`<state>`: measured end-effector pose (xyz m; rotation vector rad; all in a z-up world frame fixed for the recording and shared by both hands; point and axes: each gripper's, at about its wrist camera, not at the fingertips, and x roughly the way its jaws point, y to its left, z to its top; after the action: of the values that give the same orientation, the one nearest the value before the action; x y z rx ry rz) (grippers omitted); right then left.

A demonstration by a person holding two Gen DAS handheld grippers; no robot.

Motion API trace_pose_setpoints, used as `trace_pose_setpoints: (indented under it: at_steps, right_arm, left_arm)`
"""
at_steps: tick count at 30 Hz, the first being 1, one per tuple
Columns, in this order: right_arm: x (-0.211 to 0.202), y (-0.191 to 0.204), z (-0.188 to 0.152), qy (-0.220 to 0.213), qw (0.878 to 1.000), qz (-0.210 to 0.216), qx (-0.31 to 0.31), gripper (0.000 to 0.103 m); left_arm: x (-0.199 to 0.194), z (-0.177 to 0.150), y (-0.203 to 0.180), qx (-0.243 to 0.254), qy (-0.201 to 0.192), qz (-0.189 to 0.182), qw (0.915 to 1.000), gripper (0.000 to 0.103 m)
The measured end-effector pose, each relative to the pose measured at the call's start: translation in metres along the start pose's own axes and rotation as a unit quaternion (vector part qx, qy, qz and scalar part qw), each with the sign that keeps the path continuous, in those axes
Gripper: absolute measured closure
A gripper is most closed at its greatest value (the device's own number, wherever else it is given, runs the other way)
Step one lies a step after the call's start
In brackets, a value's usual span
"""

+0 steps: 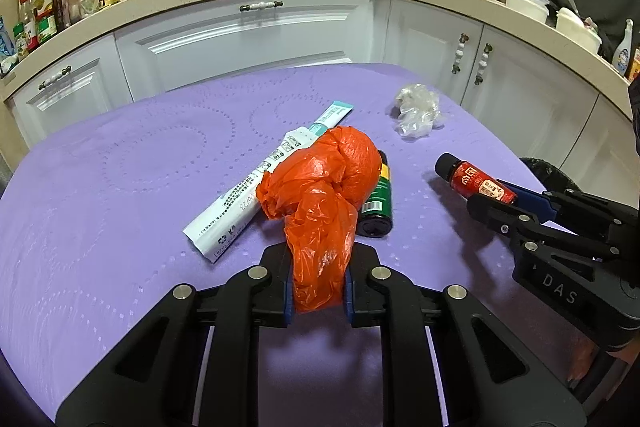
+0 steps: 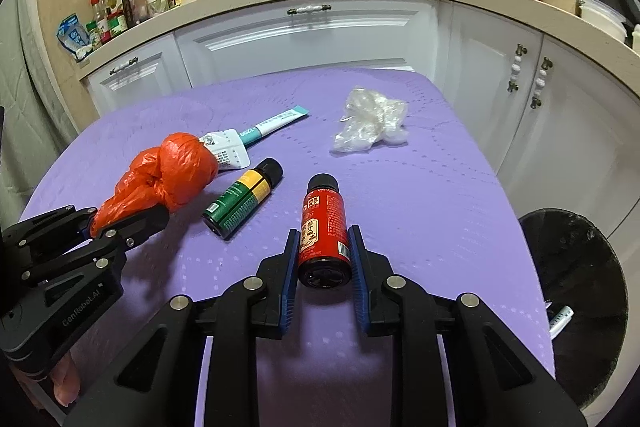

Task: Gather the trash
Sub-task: 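Carry the orange bag and red can over the bin and open both tools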

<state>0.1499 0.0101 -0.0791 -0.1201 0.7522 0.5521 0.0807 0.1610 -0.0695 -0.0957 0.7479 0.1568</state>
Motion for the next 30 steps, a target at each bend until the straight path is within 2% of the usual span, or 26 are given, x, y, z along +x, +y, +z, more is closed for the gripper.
trace_pose_setpoints:
  at_steps: [7,14,20,30]
  right_arm:
    - [-0.024,-0.016,-0.006,-0.022,1.000,-0.015,0.015,0.078]
    - [-0.056,-0.047,-0.014,-0.048,0.997,-0.050,0.040,0.078]
    - [-0.079,-0.081,-0.021,-0.065,0.992,-0.085,0.068,0.078]
    - [-0.116,-0.147,-0.042,-0.088,0.977,-0.147,0.127,0.078]
  left_arm:
    - [-0.015,0.002,-0.011,0.005,-0.017,-0.002,0.9998,0.087]
    - [-0.027,0.009,-0.037,0.017,-0.033,-0.017,0.9992,0.087]
    - [-0.032,0.018,-0.076,0.041,-0.048,-0.044,0.9970,0.087]
    - [-0.029,0.027,-0.153,0.088,-0.054,-0.097,0.9899,0.087]
